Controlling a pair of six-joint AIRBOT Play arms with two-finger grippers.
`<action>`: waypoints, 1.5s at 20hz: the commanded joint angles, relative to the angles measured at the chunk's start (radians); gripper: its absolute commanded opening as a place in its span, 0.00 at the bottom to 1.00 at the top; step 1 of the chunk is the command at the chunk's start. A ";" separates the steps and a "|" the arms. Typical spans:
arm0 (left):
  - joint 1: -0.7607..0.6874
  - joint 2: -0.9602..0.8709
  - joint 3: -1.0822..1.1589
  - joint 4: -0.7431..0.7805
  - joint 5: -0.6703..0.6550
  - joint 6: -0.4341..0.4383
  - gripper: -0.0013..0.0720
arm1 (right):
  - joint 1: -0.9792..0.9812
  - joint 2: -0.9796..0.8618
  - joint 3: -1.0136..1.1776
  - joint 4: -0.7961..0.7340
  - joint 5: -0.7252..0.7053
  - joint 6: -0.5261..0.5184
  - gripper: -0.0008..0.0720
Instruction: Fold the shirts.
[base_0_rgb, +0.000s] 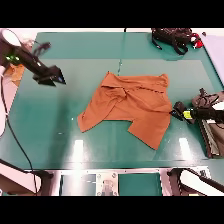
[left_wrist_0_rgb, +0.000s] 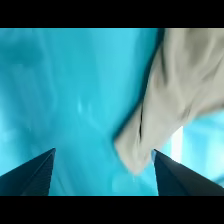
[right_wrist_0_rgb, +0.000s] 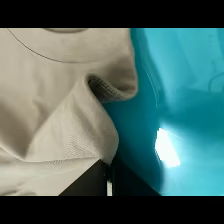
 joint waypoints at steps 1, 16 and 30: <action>-0.110 0.061 -0.253 0.084 -0.017 -0.002 0.93 | -0.018 -0.031 0.029 -0.014 -0.003 -0.024 0.03; -0.378 0.102 -0.718 -0.039 0.405 -0.042 0.59 | -0.018 -0.058 0.029 -0.014 0.013 -0.046 0.03; -0.124 0.306 -0.600 -0.166 0.193 0.098 0.04 | -0.020 -0.050 0.029 -0.072 0.097 -0.039 0.03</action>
